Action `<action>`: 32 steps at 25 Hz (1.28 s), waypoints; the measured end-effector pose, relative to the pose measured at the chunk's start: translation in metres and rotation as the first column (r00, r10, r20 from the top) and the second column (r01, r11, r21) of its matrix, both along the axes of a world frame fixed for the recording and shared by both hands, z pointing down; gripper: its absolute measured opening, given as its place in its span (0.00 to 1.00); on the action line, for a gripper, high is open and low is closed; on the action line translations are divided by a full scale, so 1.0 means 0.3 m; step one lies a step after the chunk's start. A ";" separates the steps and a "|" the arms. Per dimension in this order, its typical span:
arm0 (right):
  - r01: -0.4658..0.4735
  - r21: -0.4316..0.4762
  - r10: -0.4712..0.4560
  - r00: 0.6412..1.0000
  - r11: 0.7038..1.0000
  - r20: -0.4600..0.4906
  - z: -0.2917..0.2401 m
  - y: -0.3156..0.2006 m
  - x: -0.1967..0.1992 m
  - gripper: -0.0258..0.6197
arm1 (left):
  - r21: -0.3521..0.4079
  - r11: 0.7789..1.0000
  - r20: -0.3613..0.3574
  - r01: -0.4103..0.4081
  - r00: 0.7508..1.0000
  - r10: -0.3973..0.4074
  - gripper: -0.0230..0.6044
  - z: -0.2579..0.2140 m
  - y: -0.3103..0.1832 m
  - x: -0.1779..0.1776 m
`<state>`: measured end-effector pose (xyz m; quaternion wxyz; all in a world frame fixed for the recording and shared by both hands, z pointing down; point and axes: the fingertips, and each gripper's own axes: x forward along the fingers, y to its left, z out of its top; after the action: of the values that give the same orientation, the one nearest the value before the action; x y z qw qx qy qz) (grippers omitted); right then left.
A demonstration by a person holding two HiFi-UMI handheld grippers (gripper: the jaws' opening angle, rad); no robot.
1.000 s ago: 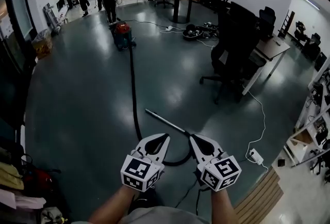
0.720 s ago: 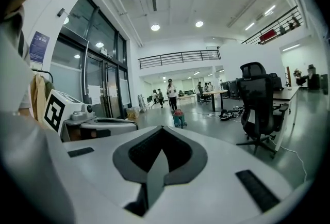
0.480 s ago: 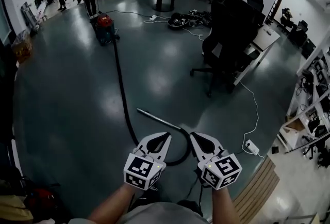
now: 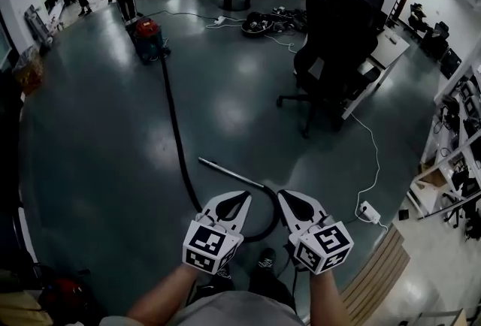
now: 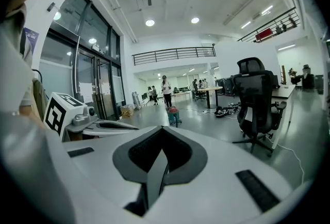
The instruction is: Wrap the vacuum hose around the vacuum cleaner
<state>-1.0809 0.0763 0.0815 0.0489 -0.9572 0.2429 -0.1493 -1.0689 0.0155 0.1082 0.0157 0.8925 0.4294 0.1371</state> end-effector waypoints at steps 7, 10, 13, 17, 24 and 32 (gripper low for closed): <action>0.068 0.025 -0.068 0.998 0.997 -0.005 0.013 0.143 0.115 0.05 | 0.038 0.998 -0.015 0.058 0.998 -0.057 0.05 0.004 0.138 0.101; 0.106 0.031 -0.106 0.994 0.994 -0.008 0.025 0.218 0.174 0.05 | 0.058 0.995 -0.020 0.087 0.996 -0.086 0.05 0.014 0.214 0.153; 0.137 0.055 -0.137 0.991 0.989 -0.006 0.052 0.285 0.223 0.05 | 0.102 0.988 -0.034 0.120 0.993 -0.117 0.05 0.032 0.270 0.198; 0.207 0.112 -0.210 0.978 0.972 0.012 0.109 0.351 0.266 0.05 | 0.157 0.979 -0.040 0.134 0.991 -0.129 0.05 0.078 0.339 0.249; 0.230 0.108 -0.241 0.964 0.967 0.111 0.356 0.426 0.401 0.05 | 0.268 0.955 0.004 0.127 0.991 -0.133 0.05 0.290 0.384 0.412; 0.193 0.040 -0.197 0.949 0.980 0.247 0.826 0.461 0.585 0.05 | 0.318 0.948 0.138 0.028 0.988 -0.075 0.05 0.791 0.345 0.621</action>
<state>-0.9054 0.2146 0.3294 0.0714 -0.9017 0.3294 -0.2710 -0.8826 0.1190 0.3453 -0.0916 0.8817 0.3762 0.2697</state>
